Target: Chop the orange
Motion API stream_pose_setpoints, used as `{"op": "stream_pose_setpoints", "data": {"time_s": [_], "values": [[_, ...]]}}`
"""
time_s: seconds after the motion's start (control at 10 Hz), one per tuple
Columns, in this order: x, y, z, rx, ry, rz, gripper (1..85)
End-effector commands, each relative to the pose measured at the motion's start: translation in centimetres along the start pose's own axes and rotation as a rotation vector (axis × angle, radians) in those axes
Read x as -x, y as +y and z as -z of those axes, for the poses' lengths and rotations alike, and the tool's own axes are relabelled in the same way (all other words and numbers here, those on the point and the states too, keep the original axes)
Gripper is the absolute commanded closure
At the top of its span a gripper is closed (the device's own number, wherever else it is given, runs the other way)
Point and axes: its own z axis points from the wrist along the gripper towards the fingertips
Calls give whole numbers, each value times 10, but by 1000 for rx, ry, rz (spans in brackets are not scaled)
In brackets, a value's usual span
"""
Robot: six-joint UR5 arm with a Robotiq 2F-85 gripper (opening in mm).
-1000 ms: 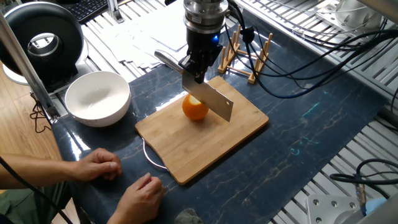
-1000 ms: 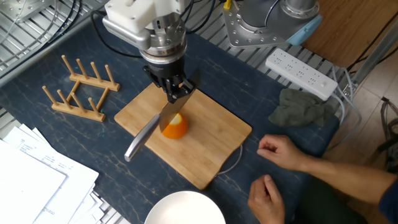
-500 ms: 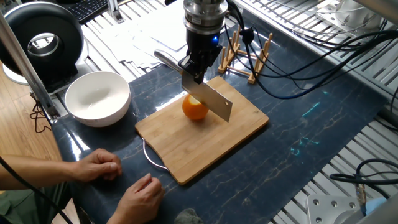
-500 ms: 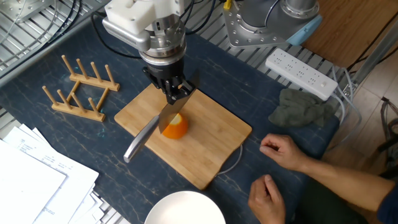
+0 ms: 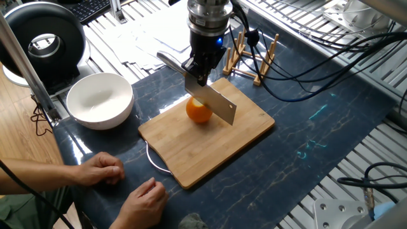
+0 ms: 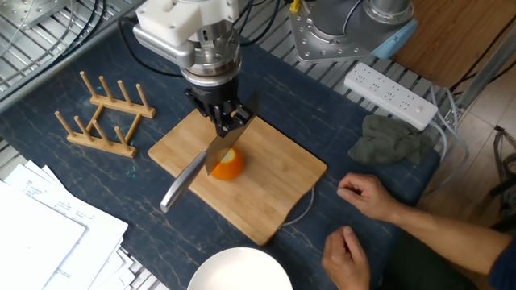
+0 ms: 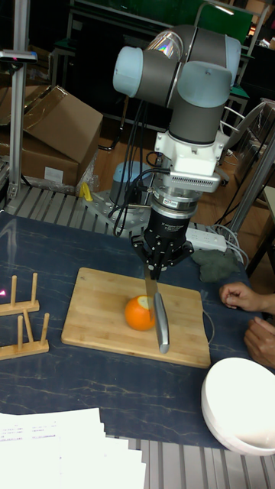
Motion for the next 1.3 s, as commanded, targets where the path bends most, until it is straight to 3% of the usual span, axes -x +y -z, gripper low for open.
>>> {"op": "stream_pose_setpoints", "data": {"time_s": [0.0, 1.2], "values": [[2, 2, 0, 13, -10, -1, 843], [8, 1, -3, 24, -24, 12, 843]]}}
